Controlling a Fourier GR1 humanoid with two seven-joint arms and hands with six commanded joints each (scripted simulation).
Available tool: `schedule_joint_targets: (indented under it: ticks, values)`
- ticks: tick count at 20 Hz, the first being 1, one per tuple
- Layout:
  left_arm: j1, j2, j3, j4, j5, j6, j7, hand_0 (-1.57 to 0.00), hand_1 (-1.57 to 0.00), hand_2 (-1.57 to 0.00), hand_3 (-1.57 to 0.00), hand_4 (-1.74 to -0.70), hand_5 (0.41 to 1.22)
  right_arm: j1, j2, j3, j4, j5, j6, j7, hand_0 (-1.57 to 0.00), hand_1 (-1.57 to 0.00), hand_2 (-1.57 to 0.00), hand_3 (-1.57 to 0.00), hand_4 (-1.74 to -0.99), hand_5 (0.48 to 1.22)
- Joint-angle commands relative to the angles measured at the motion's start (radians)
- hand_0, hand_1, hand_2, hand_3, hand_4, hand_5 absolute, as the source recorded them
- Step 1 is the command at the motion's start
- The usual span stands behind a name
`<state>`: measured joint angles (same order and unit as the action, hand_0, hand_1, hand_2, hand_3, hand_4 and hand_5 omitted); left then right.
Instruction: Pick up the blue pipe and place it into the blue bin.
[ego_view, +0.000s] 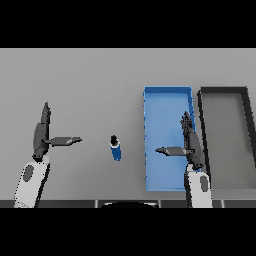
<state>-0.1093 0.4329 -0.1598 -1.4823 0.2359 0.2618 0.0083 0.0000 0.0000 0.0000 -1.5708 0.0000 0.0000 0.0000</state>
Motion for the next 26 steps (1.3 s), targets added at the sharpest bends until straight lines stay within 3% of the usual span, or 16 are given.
schedule_joint_targets:
  ticks: [1,6,7,8,10,12,16,20,24,26]
  values:
    - [0.003,0.0,0.0,-0.003,-0.001,0.001,-0.006,0.0,0.0,0.0,0.0,-1.07,0.591,0.003,0.0,0.0,-0.002,0.0,0.0,-0.002,0.0,0.0,0.0,0.0,-1.225,0.617]
    - [0.035,-0.007,-0.013,-0.027,-0.009,0.008,-0.024,0.0,0.0,0.0,0.0,-1.07,0.591,0.039,-0.011,0.003,-0.03,-0.006,0.012,-0.017,0.0,0.0,0.0,0.0,-1.225,0.617]
    - [0.042,0.075,-0.047,-0.04,-0.002,-0.13,-0.063,0.0,0.0,0.0,0.0,-1.07,0.591,0.067,-0.051,0.043,-0.06,0.045,0.039,-0.068,0.0,0.0,0.0,0.0,-1.225,0.617]
    - [0.041,0.133,-0.058,-0.048,0.007,-0.213,-0.083,0.0,0.0,0.0,0.0,-1.07,0.59,0.093,-0.081,0.07,-0.088,0.085,0.053,-0.087,0.0,0.0,0.0,0.0,-1.224,0.618]
    - [0.036,0.188,-0.065,-0.046,0.027,-0.303,-0.089,0.0,0.0,0.0,0.0,-1.08,0.587,0.123,-0.109,0.095,-0.132,0.119,0.067,-0.087,0.0,0.0,0.0,0.0,-1.225,0.62]
    - [0.045,0.213,-0.067,-0.05,0.037,-0.339,-0.093,0.0,0.0,0.0,0.0,-1.08,0.591,0.127,-0.119,0.106,-0.147,0.142,0.064,-0.063,0.0,0.0,0.0,0.0,-1.215,0.618]
    - [0.062,0.228,-0.08,-0.079,0.052,-0.385,-0.12,0.0,0.0,0.0,0.0,-1.09,0.605,0.132,-0.118,0.113,-0.157,0.174,0.04,-0.025,0.0,0.0,0.0,0.0,-1.185,0.597]
    - [0.097,0.247,-0.146,-0.161,0.058,-0.479,-0.14,0.0,0.0,0.0,0.0,-1.1,0.554,0.124,-0.132,0.116,-0.154,0.168,0.061,-0.07,0.0,0.0,0.0,0.0,-1.198,0.607]
    - [0.091,0.202,-0.239,-0.217,0.028,-0.506,-0.072,0.0,0.0,0.0,0.0,-1.16,0.497,0.137,-0.131,0.123,-0.149,0.176,0.065,-0.082,0.0,0.0,0.0,0.0,-1.208,0.612]
    - [0.108,0.177,-0.282,-0.233,-0.026,-0.492,-0.079,0.0,0.0,0.0,0.0,-1.18,0.484,0.133,-0.119,0.133,-0.166,0.183,0.057,-0.061,0.0,0.0,0.0,0.0,-1.212,0.613]
